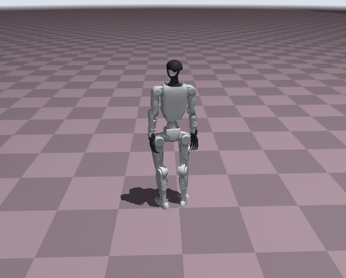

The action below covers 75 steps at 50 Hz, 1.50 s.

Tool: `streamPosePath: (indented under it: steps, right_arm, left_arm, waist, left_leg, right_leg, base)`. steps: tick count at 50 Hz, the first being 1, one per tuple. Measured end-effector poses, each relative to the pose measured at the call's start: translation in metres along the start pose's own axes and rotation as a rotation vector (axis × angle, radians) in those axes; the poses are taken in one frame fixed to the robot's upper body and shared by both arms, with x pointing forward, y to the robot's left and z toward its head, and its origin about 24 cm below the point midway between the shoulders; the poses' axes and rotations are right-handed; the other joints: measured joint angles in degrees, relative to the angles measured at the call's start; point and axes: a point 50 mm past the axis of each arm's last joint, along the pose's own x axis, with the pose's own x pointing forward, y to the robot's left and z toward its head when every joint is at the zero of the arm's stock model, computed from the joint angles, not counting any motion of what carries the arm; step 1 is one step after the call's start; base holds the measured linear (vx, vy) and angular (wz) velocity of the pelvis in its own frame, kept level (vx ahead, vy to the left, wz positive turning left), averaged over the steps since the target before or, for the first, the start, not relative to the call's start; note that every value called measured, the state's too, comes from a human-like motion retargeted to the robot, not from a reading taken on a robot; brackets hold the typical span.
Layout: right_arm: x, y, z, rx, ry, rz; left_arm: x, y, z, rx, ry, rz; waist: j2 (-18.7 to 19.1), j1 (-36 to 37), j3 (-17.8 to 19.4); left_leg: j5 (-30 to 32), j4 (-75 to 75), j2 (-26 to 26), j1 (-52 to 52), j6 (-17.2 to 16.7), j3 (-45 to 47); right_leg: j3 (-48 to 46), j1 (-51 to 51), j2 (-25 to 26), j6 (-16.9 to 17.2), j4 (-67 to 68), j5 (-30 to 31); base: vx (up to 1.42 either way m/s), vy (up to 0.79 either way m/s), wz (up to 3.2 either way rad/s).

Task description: Upper body actions

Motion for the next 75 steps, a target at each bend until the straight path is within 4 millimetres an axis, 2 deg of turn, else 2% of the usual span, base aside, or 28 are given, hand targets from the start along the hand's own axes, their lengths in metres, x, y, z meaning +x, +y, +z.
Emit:
streamPosePath:
  steps: [8, 27, 48, 65, 75]
  right_arm:
    - [-0.001, 0.003, -0.009, 0.063, 0.041, 0.021]
    - [-0.001, -0.002, 0.011, 0.037, -0.037, 0.017]
    - [0.000, 0.000, 0.002, 0.055, -0.010, 0.018]
    - [0.000, -0.002, 0.007, 0.048, -0.029, 0.010]
    - [0.000, -0.002, 0.008, 0.059, -0.032, 0.008]
  left_arm:
    - [-0.002, -0.002, 0.015, 0.096, -0.047, 0.006]
    - [0.000, 0.008, -0.015, 0.066, 0.066, 0.030]
    - [-0.001, 0.000, 0.001, 0.116, 0.011, 0.020]
    - [0.000, 0.008, -0.017, 0.100, 0.085, 0.034]
    - [0.000, 0.006, -0.017, 0.102, 0.082, 0.029]
  waist:
    - [0.8, -1.1, 0.2]
    - [1.2, -1.8, 0.3]
    - [0.6, -1.1, 0.0]
    - [0.9, -0.9, -0.1]
    - [0.9, -0.8, -0.1]
  left_leg:
    - [-0.6, 0.1, 0.5, 0.6, 0.1, 1.0]
    - [-0.9, -1.1, 1.8, 3.0, -0.2, 5.2]
    - [-0.4, -0.7, 1.6, 2.2, 0.0, 4.3]
    - [0.0, -0.5, 1.4, 1.6, 0.0, 3.1]
    - [0.1, -0.5, 1.5, 1.6, -0.1, 3.0]
  right_leg:
    - [2.0, -0.9, 0.6, -0.4, 0.5, 0.5]
    - [5.8, -1.9, 2.6, -1.4, 1.0, 1.1]
    - [5.1, -1.3, 2.2, -1.4, 0.8, 0.9]
    - [3.8, -1.0, 1.9, -1.3, 0.7, 0.7]
    - [3.7, -0.9, 1.9, -1.3, 0.7, 0.6]
  base:
    - [-0.04, -0.01, -0.25]
    - [0.00, -0.01, -0.15]
    - [0.00, 0.00, 0.00]
    - [0.00, 0.00, 0.00]
    - [0.00, 0.00, 0.00]
